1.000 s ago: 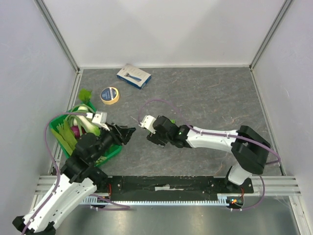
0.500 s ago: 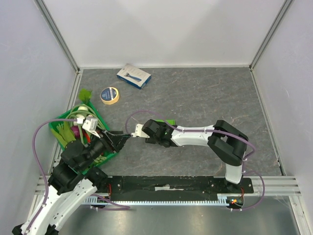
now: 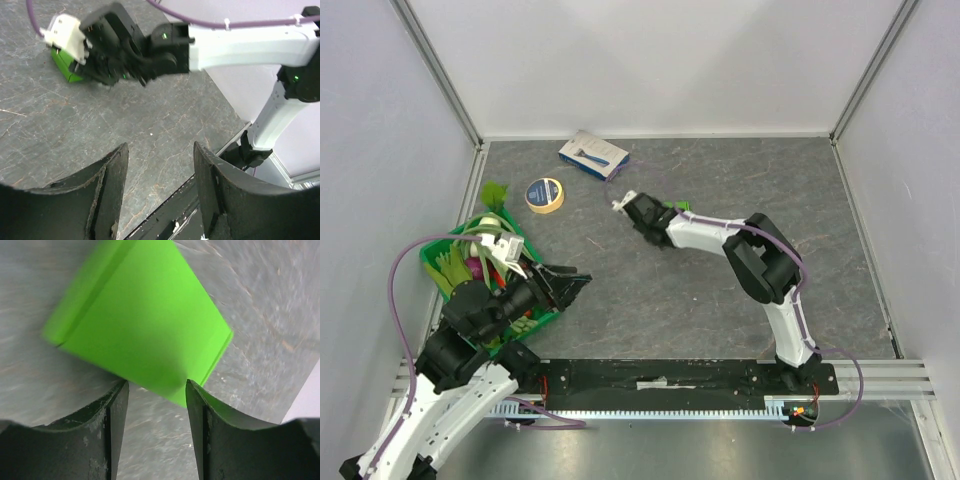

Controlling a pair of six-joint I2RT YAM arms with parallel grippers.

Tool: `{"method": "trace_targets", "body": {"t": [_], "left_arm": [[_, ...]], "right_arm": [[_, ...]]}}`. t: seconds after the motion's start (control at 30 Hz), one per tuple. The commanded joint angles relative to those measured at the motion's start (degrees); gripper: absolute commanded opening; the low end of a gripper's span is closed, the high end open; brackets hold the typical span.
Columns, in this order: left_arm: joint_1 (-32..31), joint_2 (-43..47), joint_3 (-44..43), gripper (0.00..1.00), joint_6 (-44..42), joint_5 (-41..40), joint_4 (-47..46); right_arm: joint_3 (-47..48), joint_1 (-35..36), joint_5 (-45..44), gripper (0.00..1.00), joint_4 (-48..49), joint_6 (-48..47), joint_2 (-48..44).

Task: Fold the paper box

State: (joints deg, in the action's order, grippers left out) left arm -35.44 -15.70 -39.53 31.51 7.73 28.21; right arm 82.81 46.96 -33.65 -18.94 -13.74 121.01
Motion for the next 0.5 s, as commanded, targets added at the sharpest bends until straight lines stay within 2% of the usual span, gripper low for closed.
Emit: {"method": "trace_targets", "body": {"t": [0.0, 0.1, 0.27, 0.37, 0.4, 0.47], "left_arm": [[-0.07, -2.92, -2.83, 0.61, -2.41, 3.61, -2.19], [-0.07, -5.03, -2.75, 0.61, -2.85, 4.57, -3.50], [0.02, -9.16, -2.05, 0.61, -3.03, 5.98, -6.58], [0.02, -11.62, -1.69, 0.61, -2.77, 6.42, -7.64], [0.02, -12.15, -1.61, 0.61, -2.68, 6.51, -7.90], [0.02, -12.59, -1.43, 0.61, -2.42, 6.60, -8.43]], "right_arm": [[8.65, -9.05, -0.90, 0.57, -8.73, 8.63, 5.02], [13.95, -12.67, 4.63, 0.57, -9.89, 7.77, 7.65], [25.26, -16.71, 7.54, 0.58, -11.38, 6.96, 14.68], [29.15, -17.69, 8.16, 0.63, -12.96, 11.70, 15.05], [29.43, -17.78, 7.81, 0.66, -14.01, 17.37, 14.26], [25.77, -17.87, 10.68, 0.68, -14.90, 22.50, 8.91]]}}
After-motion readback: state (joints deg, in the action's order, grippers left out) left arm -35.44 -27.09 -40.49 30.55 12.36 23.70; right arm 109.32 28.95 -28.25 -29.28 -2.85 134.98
